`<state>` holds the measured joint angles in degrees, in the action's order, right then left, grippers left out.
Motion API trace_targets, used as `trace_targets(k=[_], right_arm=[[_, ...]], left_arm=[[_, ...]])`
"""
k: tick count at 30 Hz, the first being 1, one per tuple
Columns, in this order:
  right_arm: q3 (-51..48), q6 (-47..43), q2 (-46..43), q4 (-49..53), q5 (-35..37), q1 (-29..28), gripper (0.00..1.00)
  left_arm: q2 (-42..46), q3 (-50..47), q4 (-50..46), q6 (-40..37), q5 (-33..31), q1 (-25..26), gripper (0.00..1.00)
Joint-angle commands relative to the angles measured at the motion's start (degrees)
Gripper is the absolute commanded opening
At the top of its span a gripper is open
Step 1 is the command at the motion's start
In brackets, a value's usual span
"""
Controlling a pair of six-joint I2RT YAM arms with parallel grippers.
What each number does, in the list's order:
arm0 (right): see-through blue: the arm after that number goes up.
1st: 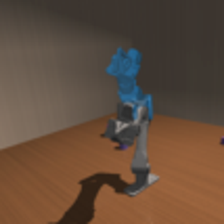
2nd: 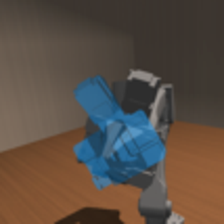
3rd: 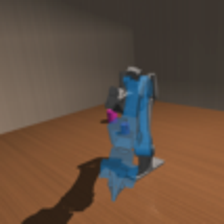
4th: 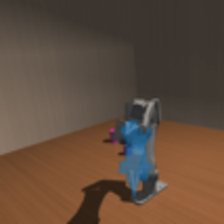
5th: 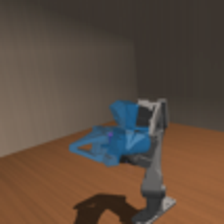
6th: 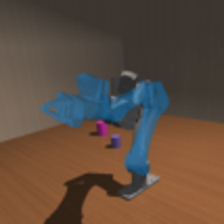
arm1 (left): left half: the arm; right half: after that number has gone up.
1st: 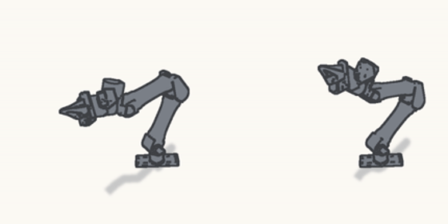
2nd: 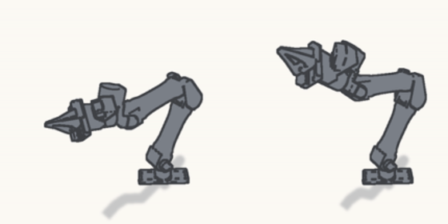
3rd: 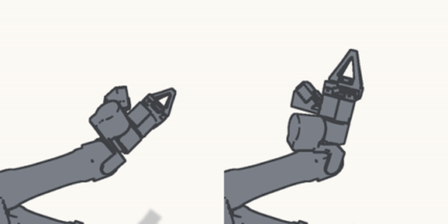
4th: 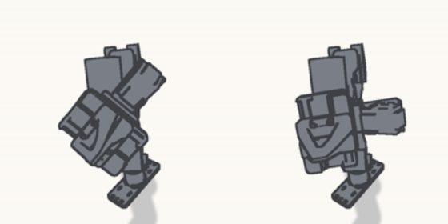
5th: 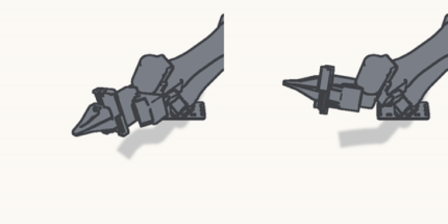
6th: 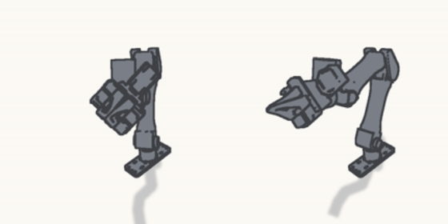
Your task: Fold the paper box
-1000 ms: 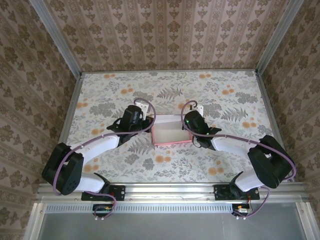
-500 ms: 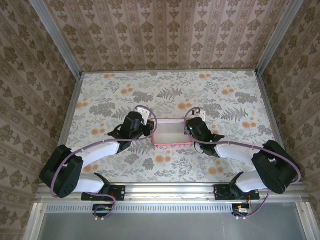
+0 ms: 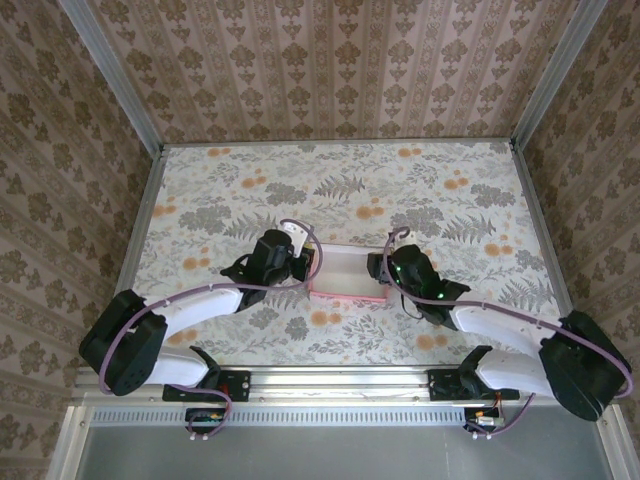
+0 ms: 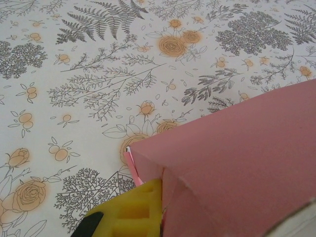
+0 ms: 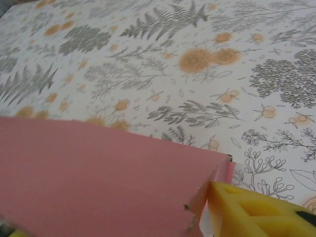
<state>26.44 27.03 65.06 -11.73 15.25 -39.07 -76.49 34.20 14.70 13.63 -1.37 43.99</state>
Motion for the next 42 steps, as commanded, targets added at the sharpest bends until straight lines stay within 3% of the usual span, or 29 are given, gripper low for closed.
trace_targets(k=[1,7,12,17,23,28,37,42], right_arm=[[-0.47,-3.18,-5.17,5.69,-7.16,-0.57,0.62],[0.83,-6.70,-15.00,17.85,-15.05,-0.48,0.80],[3.44,-6.82,-21.65,25.92,-17.68,-0.39,0.84],[9.33,-3.53,-21.12,27.33,-20.89,1.22,0.78],[18.02,-1.43,-13.82,27.89,-24.45,1.80,0.59],[22.62,0.85,-6.85,31.63,-21.68,3.39,0.43],[22.80,-0.04,1.48,32.71,-25.10,5.36,0.42],[21.79,-0.07,4.03,32.30,-26.37,5.58,0.41]], left_arm=[[-1.11,-1.67,-3.54,-0.98,1.37,0.97,0.00],[-1.92,-0.90,-4.15,-0.97,1.30,1.21,0.00],[-2.56,-0.45,-4.40,-0.89,1.37,1.67,0.00],[-2.78,-0.53,-4.54,-1.50,1.59,2.24,0.00],[-2.17,-1.56,-4.64,-1.63,1.29,2.51,0.00],[-2.09,-2.47,-3.30,-1.39,0.95,2.95,0.00],[-1.23,-3.24,-3.18,-2.27,0.15,4.42,0.05],[0.85,-3.60,-5.30,-3.81,3.07,4.65,0.18]])
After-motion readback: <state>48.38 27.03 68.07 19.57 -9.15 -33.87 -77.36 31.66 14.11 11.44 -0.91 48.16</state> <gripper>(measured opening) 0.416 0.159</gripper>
